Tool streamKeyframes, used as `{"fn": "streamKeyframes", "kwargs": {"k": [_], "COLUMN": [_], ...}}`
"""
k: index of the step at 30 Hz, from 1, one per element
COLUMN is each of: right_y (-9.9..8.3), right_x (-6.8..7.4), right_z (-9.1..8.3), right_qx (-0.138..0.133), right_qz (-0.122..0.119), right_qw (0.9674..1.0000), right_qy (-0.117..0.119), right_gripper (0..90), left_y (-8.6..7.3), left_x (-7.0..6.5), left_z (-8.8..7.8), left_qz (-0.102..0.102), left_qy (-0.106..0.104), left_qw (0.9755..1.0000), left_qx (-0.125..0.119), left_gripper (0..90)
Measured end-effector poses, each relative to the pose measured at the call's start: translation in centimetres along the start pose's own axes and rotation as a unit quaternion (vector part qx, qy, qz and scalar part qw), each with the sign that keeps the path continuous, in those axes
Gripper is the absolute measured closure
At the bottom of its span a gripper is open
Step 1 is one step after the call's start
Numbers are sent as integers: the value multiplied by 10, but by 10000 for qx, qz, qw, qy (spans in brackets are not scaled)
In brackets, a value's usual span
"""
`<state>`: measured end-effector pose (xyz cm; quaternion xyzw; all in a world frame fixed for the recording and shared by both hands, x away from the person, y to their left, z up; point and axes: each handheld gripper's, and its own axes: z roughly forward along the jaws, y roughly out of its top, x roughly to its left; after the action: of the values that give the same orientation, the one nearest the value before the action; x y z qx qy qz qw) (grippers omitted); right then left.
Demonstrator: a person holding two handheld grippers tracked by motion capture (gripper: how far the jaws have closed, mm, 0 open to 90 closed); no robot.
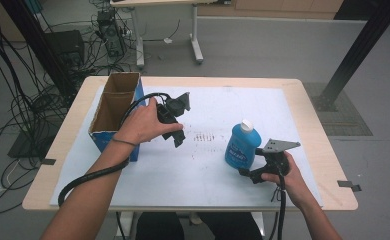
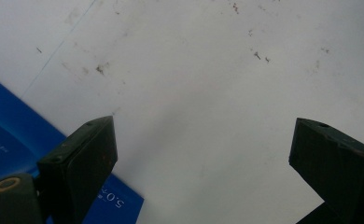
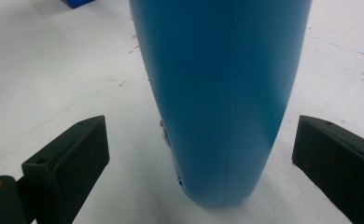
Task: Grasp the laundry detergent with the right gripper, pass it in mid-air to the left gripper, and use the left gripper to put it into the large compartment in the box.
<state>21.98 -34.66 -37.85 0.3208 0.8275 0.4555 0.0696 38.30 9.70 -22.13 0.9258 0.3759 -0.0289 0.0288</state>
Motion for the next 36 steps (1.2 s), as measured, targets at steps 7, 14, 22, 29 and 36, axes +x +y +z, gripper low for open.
{"fn": "streamKeyframes", "kwargs": {"k": [7, 14, 22, 29, 36], "right_y": [-4, -7, -11, -13, -14], "right_x": [0, 0, 1, 0, 0], "right_z": [4, 8, 12, 13, 13], "right_qx": [-89, -125, -193, -226, -262], "right_qz": [-22, -47, -33, -27, -40], "right_qw": [10000, 9999, 9998, 9997, 9996], "right_qy": [10, 1, -8, -24, -51], "right_gripper": [36, 36, 36, 36, 36], "left_y": [0, -1, -2, -1, 0], "left_x": [0, 1, 2, 1, 0], "left_z": [1, 2, 4, 4, 4], "left_qz": [3, -14, -32, -20, 6], "left_qy": [4, 0, -2, 3, -7], "left_qw": [10000, 10000, 10000, 10000, 10000], "left_qx": [30, 52, 79, 83, 74], "left_gripper": [81, 82, 82, 81, 82]}}
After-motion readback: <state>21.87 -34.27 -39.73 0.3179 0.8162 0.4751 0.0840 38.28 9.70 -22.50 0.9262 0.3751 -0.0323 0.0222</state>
